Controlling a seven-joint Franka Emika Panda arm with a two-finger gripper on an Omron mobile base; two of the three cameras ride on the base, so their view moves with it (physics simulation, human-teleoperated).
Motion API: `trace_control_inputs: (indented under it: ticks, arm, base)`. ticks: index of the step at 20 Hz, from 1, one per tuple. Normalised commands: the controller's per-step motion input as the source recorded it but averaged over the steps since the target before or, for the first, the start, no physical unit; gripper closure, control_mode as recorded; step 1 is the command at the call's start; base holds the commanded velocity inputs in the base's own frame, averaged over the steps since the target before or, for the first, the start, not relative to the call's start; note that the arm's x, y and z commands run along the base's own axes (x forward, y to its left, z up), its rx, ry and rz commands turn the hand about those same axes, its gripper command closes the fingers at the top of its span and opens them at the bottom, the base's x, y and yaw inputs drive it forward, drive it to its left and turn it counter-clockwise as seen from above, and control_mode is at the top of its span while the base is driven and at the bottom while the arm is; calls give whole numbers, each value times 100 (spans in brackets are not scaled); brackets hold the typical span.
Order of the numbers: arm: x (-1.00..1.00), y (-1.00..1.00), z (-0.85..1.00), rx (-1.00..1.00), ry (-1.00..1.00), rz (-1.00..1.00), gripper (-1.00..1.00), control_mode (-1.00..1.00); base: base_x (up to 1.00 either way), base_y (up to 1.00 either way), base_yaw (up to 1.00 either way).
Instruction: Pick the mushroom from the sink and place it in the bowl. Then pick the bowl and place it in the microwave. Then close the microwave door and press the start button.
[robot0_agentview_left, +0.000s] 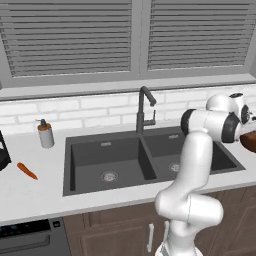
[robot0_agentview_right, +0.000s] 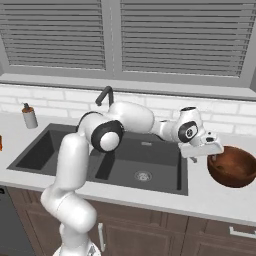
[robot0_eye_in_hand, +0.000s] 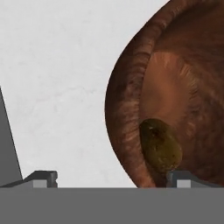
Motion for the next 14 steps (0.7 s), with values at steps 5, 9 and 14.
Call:
trace_control_inputs:
  ticks: [5,9,14]
  arm:
    - [22,-20,-15,0,1,16,-100,-100]
    - [25,-48,0,0,0,10,-100,-100]
    - [19,-45,-12,0,1,10,-100,-100]
  base:
    - [0,0,0]
    - [0,0,0]
    - [0,0,0]
